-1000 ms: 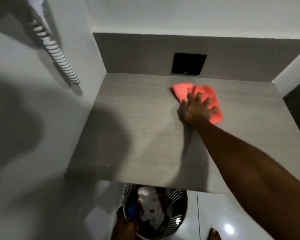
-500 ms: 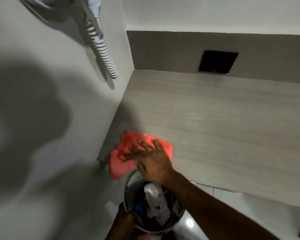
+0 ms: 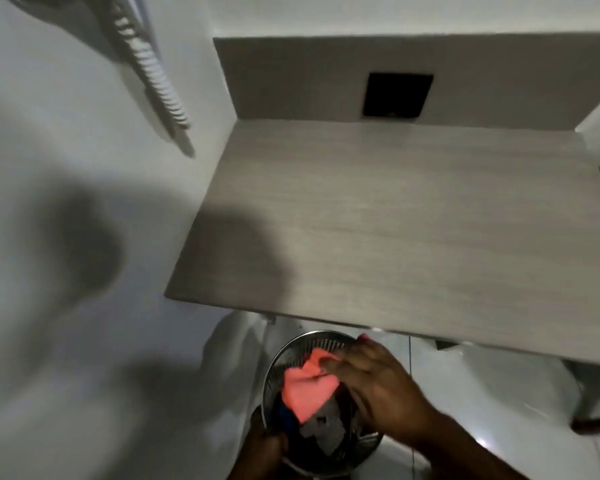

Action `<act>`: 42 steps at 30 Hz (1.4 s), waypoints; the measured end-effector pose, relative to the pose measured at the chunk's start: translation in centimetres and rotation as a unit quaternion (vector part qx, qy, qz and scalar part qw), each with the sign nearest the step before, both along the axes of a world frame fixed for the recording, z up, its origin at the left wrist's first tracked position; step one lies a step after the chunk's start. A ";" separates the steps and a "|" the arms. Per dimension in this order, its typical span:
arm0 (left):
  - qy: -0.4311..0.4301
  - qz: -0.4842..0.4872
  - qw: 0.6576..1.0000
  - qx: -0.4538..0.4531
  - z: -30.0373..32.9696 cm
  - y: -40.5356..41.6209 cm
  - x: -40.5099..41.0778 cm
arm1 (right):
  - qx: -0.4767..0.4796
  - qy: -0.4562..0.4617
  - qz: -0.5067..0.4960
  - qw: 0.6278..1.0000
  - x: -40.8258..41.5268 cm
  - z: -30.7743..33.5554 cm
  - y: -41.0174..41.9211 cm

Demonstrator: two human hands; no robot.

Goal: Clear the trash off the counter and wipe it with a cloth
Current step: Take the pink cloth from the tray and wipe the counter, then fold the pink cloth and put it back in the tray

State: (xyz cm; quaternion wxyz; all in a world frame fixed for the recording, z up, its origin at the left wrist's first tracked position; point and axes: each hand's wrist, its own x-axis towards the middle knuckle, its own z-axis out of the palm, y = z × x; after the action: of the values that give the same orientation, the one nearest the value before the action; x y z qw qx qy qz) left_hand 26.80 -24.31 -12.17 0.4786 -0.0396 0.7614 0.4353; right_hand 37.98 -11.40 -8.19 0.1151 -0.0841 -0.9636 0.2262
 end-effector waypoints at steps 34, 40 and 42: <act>-0.112 -0.237 0.956 -0.133 -23.7 18.2 36.5 | -0.214 0.009 -0.487 0.847 39.3 -26.5 8.1; -0.164 -0.314 0.920 0.169 -3.6 22.8 38.2 | -0.255 0.116 -0.577 0.767 39.8 -9.9 7.5; -0.090 -0.311 0.923 0.208 2.2 25.0 39.3 | -0.259 0.121 -0.548 0.786 39.3 -3.9 8.3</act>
State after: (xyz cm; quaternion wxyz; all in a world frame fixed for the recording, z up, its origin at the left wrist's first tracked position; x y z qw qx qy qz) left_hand 66.08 0.67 -9.97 0.6542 0.2607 0.5816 0.4072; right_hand 77.30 -3.10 -12.14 0.3091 -0.5968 -0.6390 0.3741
